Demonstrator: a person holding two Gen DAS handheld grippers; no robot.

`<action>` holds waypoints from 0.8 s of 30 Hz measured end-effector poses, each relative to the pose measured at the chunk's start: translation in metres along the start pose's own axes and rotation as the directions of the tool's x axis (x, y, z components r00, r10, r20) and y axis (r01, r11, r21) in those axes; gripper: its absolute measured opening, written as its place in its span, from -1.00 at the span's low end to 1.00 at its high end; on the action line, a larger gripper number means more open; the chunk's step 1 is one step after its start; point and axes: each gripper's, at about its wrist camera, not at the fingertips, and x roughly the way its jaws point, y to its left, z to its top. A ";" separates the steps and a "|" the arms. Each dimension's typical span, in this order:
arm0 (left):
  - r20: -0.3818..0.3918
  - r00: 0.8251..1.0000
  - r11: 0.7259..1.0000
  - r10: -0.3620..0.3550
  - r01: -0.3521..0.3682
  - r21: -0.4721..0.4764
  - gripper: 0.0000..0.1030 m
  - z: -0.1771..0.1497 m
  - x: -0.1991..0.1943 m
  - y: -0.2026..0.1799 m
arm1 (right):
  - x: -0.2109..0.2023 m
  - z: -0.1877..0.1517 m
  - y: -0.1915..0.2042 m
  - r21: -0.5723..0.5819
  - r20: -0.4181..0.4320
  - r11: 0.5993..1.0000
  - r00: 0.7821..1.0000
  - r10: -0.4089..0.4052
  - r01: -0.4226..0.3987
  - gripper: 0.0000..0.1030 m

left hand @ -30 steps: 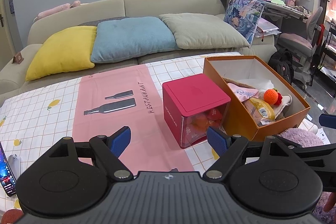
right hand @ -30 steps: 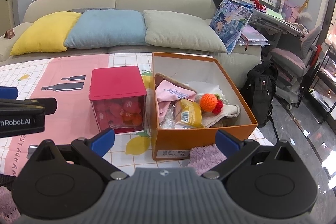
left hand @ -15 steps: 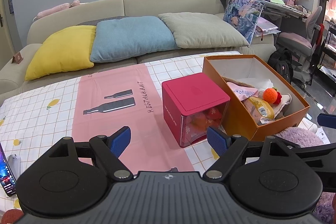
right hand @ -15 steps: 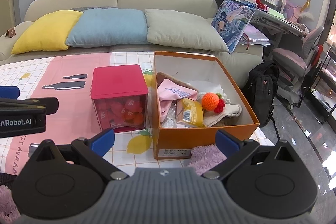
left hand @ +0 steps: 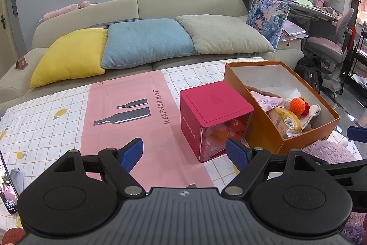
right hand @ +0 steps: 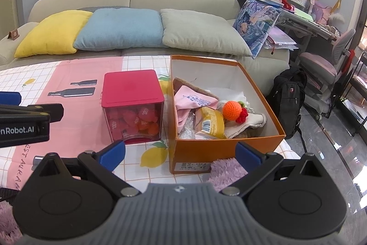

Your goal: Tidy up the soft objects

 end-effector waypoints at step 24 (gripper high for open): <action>-0.004 1.000 1.000 -0.002 0.002 -0.003 0.86 0.000 -0.001 0.000 | 0.002 -0.001 -0.001 -0.002 -0.012 1.000 1.000 0.013 -0.013 0.94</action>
